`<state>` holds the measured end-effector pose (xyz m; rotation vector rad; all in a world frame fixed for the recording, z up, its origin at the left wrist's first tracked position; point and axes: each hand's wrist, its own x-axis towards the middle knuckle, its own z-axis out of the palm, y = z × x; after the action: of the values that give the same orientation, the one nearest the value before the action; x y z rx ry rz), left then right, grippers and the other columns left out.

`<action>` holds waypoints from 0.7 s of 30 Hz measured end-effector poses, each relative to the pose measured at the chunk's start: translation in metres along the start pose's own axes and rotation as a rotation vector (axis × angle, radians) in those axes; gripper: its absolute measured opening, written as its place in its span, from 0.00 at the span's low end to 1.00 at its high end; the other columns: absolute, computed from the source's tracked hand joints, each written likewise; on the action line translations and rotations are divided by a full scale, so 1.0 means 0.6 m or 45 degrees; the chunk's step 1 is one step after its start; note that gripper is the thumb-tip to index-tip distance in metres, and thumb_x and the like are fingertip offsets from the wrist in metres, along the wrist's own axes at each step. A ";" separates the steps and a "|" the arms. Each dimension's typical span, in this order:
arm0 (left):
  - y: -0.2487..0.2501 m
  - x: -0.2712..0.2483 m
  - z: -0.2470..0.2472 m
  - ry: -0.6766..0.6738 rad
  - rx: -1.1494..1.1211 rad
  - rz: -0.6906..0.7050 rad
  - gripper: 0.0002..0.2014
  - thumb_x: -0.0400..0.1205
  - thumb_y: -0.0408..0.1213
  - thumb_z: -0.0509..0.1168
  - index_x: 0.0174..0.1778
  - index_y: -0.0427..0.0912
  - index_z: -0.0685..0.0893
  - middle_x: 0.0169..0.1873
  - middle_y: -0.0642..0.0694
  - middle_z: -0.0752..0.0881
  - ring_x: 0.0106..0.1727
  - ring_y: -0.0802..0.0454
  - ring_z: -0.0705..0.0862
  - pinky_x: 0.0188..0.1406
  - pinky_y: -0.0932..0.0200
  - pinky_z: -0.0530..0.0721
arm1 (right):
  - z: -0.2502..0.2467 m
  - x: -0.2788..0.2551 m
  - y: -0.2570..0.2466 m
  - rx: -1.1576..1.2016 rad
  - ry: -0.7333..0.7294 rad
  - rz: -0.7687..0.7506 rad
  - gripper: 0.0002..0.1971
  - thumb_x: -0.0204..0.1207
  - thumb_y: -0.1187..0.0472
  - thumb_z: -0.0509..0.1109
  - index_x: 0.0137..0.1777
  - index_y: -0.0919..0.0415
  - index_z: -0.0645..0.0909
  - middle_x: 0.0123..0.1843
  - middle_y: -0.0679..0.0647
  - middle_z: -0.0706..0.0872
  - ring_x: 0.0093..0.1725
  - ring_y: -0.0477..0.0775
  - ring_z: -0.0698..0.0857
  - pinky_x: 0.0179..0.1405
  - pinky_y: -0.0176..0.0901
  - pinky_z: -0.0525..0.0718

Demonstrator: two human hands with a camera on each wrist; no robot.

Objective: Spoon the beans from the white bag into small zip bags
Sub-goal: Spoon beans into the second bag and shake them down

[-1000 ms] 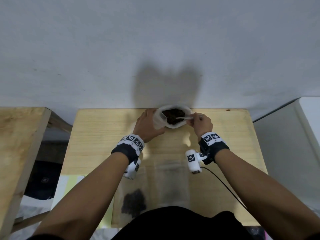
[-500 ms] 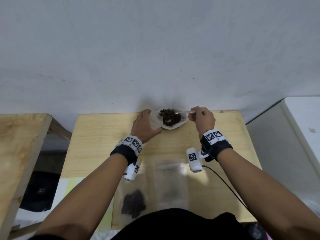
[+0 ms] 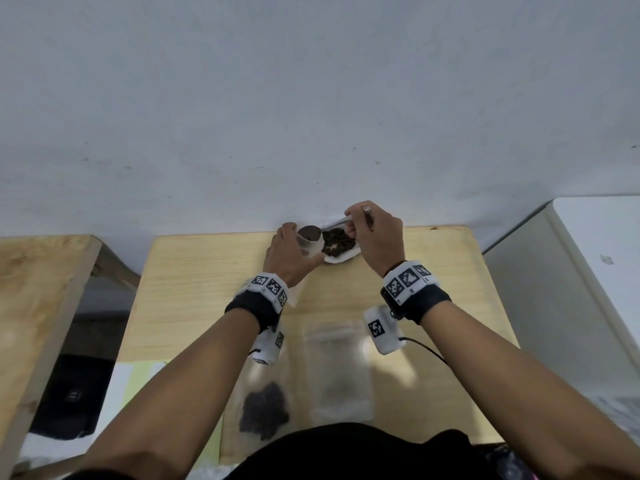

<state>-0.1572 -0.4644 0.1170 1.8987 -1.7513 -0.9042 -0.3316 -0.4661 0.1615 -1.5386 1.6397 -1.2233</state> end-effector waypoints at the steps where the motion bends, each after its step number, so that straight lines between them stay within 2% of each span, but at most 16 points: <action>1: 0.000 0.000 -0.001 -0.005 0.011 -0.009 0.41 0.71 0.50 0.76 0.74 0.38 0.65 0.70 0.42 0.74 0.69 0.43 0.75 0.68 0.43 0.77 | -0.001 0.001 0.001 -0.006 0.017 -0.012 0.11 0.84 0.60 0.63 0.46 0.61 0.86 0.32 0.48 0.88 0.34 0.40 0.88 0.40 0.30 0.86; 3: -0.001 0.001 -0.003 -0.011 0.034 -0.028 0.40 0.71 0.51 0.76 0.74 0.38 0.66 0.70 0.42 0.74 0.68 0.42 0.75 0.67 0.42 0.77 | -0.006 0.007 0.007 -0.008 0.084 -0.011 0.11 0.84 0.61 0.63 0.45 0.60 0.86 0.31 0.47 0.88 0.34 0.42 0.88 0.39 0.30 0.85; 6: -0.005 0.002 -0.005 -0.027 0.048 -0.052 0.41 0.71 0.51 0.76 0.75 0.38 0.65 0.70 0.41 0.73 0.69 0.42 0.74 0.68 0.42 0.76 | -0.019 0.016 0.024 -0.021 0.175 0.068 0.11 0.84 0.62 0.62 0.46 0.59 0.85 0.34 0.50 0.89 0.34 0.41 0.86 0.36 0.20 0.77; 7: -0.006 0.002 -0.005 -0.036 0.051 -0.057 0.41 0.71 0.51 0.76 0.75 0.38 0.65 0.70 0.41 0.73 0.69 0.42 0.74 0.68 0.42 0.76 | -0.022 0.017 0.034 -0.041 0.186 0.106 0.11 0.84 0.61 0.61 0.47 0.59 0.85 0.35 0.51 0.89 0.35 0.42 0.87 0.36 0.21 0.76; 8: -0.006 0.003 -0.006 -0.044 0.052 -0.059 0.41 0.71 0.52 0.76 0.75 0.38 0.65 0.70 0.41 0.74 0.69 0.42 0.75 0.68 0.41 0.77 | -0.025 0.018 0.045 -0.071 0.189 0.134 0.11 0.84 0.60 0.61 0.47 0.59 0.85 0.36 0.52 0.89 0.37 0.46 0.87 0.37 0.24 0.78; 10: -0.005 0.004 -0.008 -0.068 0.055 -0.065 0.41 0.71 0.51 0.76 0.75 0.38 0.65 0.69 0.41 0.74 0.68 0.42 0.75 0.67 0.41 0.77 | -0.027 0.015 0.072 -0.167 0.178 0.149 0.12 0.85 0.58 0.61 0.48 0.59 0.85 0.38 0.53 0.90 0.41 0.53 0.88 0.41 0.37 0.82; 12: -0.002 0.006 -0.009 -0.097 0.053 -0.083 0.40 0.72 0.50 0.76 0.75 0.39 0.66 0.69 0.41 0.74 0.68 0.41 0.75 0.67 0.41 0.77 | -0.024 0.009 0.098 -0.269 0.159 0.121 0.12 0.85 0.58 0.61 0.50 0.60 0.86 0.40 0.54 0.90 0.42 0.55 0.87 0.45 0.45 0.82; 17: 0.015 0.008 -0.008 -0.148 0.051 -0.105 0.30 0.76 0.43 0.72 0.71 0.37 0.70 0.63 0.43 0.75 0.64 0.43 0.76 0.63 0.45 0.79 | -0.009 -0.004 0.142 -0.285 0.174 0.041 0.14 0.86 0.56 0.60 0.53 0.59 0.86 0.43 0.54 0.89 0.43 0.57 0.88 0.46 0.53 0.86; 19: 0.020 0.008 -0.008 -0.177 0.048 -0.091 0.28 0.77 0.40 0.72 0.71 0.36 0.71 0.63 0.42 0.76 0.63 0.43 0.76 0.63 0.46 0.79 | 0.000 -0.004 0.150 -0.247 0.165 0.107 0.13 0.86 0.56 0.60 0.53 0.58 0.86 0.43 0.54 0.90 0.43 0.56 0.88 0.46 0.52 0.86; 21: 0.019 0.009 -0.008 -0.215 0.033 -0.095 0.33 0.75 0.42 0.73 0.74 0.39 0.69 0.68 0.41 0.75 0.68 0.42 0.75 0.67 0.42 0.78 | 0.009 -0.002 0.153 -0.176 0.151 0.236 0.13 0.86 0.56 0.60 0.52 0.57 0.86 0.41 0.53 0.90 0.43 0.55 0.88 0.47 0.48 0.86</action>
<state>-0.1622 -0.4720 0.1274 1.9660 -1.8045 -1.1033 -0.3673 -0.4738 0.0771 -1.3798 1.9326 -1.1416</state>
